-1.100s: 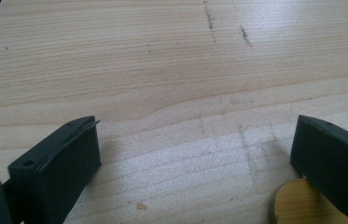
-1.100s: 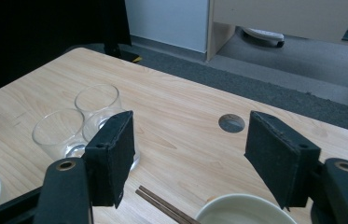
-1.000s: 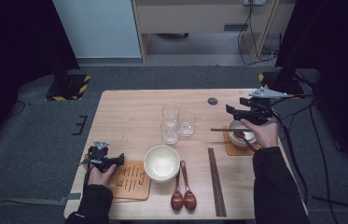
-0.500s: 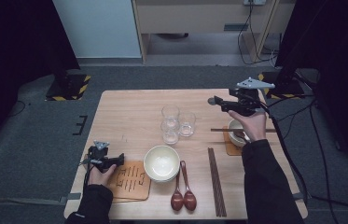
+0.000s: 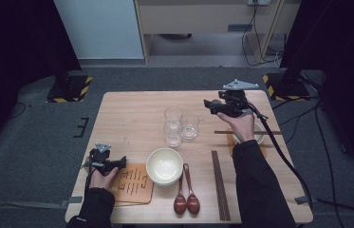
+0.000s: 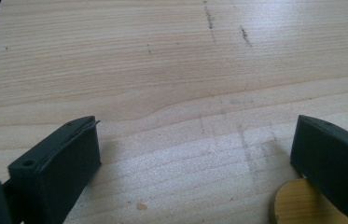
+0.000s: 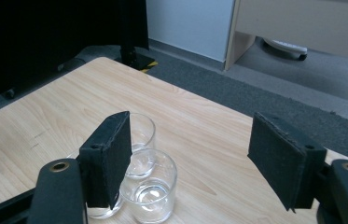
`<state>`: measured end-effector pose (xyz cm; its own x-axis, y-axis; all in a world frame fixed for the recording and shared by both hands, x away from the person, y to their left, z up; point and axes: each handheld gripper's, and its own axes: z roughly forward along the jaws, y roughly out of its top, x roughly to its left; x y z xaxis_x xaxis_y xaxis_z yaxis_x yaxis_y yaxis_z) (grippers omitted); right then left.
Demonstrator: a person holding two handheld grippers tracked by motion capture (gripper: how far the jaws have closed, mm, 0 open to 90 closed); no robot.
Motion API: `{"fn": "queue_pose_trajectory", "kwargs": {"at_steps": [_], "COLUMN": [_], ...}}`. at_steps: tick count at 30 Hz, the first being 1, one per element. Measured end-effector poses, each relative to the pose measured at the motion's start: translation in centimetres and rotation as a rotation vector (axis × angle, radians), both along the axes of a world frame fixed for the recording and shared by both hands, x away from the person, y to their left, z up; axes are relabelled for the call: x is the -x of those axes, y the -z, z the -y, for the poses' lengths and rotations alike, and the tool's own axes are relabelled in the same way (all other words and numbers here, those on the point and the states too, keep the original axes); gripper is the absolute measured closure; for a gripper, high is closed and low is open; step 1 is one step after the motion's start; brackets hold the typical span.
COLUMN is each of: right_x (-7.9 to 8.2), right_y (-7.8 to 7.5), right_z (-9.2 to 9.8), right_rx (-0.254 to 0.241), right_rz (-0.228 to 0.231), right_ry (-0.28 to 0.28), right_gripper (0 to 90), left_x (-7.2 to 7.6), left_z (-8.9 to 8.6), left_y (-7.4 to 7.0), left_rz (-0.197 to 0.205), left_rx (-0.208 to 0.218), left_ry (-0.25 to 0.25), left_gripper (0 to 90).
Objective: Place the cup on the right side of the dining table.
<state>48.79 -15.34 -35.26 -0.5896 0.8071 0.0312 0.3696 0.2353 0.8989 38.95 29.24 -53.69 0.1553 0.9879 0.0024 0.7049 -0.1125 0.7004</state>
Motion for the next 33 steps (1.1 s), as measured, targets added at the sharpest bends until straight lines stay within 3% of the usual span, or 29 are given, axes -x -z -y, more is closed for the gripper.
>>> {"fn": "queue_pose_trajectory", "kwargs": {"at_steps": [13,33], "right_x": [-1.6,-4.1], "right_y": [1.0,5.3], "right_z": [-2.0,-4.5], "right_rx": [0.005,0.081], "right_rz": [-0.026,-0.140], "right_ry": [-0.005,-0.024], "right_gripper": [31.0,37.5], "left_x": [0.0,0.0], "left_z": [0.0,0.0], "left_y": [0.0,0.0], "left_rz": [0.000,0.000], "left_rx": [0.000,0.000], "left_ry": [0.000,0.000], "left_gripper": [0.2,0.3]}}
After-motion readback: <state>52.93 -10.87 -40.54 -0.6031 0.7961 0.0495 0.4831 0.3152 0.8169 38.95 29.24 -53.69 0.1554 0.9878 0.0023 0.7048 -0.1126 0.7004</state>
